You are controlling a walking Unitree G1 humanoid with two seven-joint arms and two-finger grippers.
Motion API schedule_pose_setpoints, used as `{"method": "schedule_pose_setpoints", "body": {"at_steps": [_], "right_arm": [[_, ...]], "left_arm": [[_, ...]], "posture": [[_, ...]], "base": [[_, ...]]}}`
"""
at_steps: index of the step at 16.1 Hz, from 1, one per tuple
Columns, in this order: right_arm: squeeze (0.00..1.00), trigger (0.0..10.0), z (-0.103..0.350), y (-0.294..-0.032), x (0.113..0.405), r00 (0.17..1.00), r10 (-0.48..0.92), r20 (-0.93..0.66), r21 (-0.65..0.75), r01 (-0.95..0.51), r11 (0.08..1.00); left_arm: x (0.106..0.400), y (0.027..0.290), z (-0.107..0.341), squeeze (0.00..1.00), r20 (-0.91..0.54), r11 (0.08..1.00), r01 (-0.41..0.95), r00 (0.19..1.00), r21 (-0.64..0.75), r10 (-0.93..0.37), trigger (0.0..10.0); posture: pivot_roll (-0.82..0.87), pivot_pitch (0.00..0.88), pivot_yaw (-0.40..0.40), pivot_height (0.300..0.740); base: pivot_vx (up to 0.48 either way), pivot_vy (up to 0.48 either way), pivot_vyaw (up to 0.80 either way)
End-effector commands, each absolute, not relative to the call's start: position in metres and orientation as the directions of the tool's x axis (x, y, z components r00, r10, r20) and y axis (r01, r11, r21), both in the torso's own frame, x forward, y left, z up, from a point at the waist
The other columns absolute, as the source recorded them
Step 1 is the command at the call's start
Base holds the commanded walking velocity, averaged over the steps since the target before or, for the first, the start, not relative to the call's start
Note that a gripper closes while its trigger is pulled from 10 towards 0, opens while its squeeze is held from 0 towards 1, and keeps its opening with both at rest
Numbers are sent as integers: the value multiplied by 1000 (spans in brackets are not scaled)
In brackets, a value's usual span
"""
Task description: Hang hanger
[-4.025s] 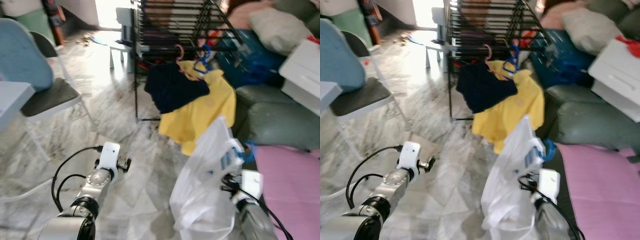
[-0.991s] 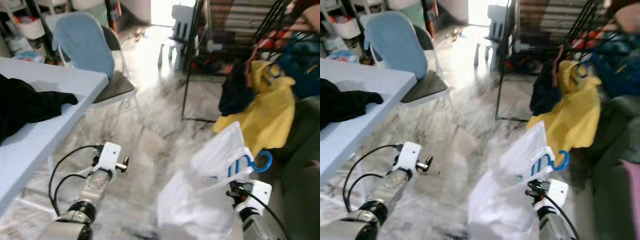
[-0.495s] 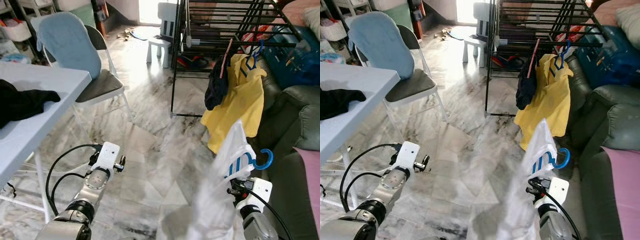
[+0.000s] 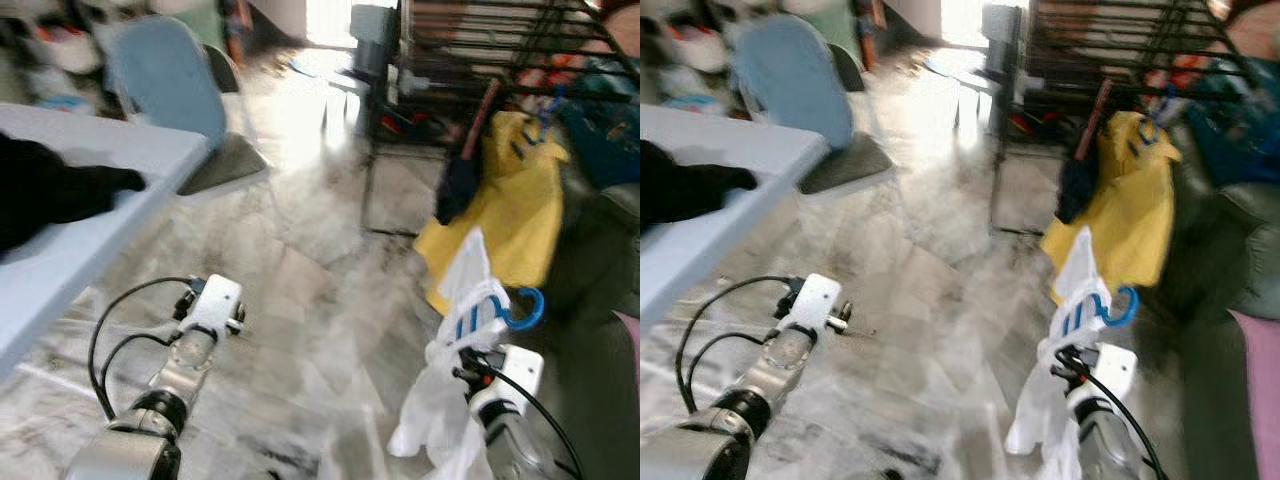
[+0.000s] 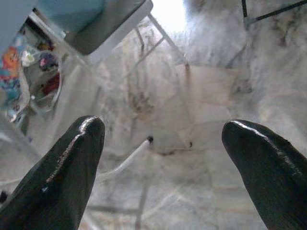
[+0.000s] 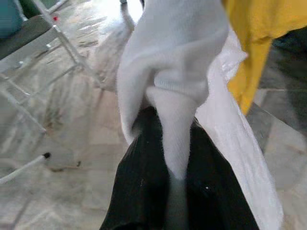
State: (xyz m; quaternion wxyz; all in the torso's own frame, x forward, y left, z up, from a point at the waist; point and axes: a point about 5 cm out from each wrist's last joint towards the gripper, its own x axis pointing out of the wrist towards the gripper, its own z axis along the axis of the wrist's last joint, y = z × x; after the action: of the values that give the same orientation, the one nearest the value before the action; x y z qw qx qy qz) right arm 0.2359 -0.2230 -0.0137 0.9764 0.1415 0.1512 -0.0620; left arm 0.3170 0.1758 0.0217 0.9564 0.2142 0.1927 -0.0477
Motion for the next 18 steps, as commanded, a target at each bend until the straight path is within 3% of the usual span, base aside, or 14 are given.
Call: {"method": "schedule_pose_setpoints", "body": {"at_steps": [1, 3, 5, 11, 16, 18], "right_arm": [[0, 10000, -10, -227, 240, 950, -99, -295, 256, 178, 950], [0, 10000, -14, -237, 237, 927, -173, -332, 219, 254, 942], [0, 10000, -27, -256, 222, 848, -290, -443, 170, 397, 902], [0, 10000, -54, -281, 171, 681, -457, -572, 158, 638, 754], [0, 10000, -68, -270, 161, 694, -245, -677, 236, 520, 821], [0, 10000, -69, -269, 163, 678, -202, -707, 214, 478, 852]], "left_arm": [[316, 172, 19, 0, -420, 911, 215, 906, 351, -52, 10000], [308, 174, 9, 0, -486, 915, 266, 869, 304, -92, 10000], [280, 193, -18, 0, -636, 942, 258, 769, 214, -66, 10000], [243, 215, -43, 0, -747, 956, 250, 662, 151, -55, 10000], [242, 207, -47, 0, -760, 952, 241, 649, 190, -12, 10000], [243, 209, -47, 0, -767, 979, 112, 638, 173, 62, 10000]], "posture": [[29, 0, -7, 740], [36, 0, -10, 740], [39, 0, -16, 740], [22, 0, -20, 740], [13, 0, -29, 740], [12, 0, -40, 740]], "base": [[0, 0, 0], [0, 0, 0], [0, 0, 0], [0, 0, 0], [0, 0, 0], [0, 0, 0]]}}
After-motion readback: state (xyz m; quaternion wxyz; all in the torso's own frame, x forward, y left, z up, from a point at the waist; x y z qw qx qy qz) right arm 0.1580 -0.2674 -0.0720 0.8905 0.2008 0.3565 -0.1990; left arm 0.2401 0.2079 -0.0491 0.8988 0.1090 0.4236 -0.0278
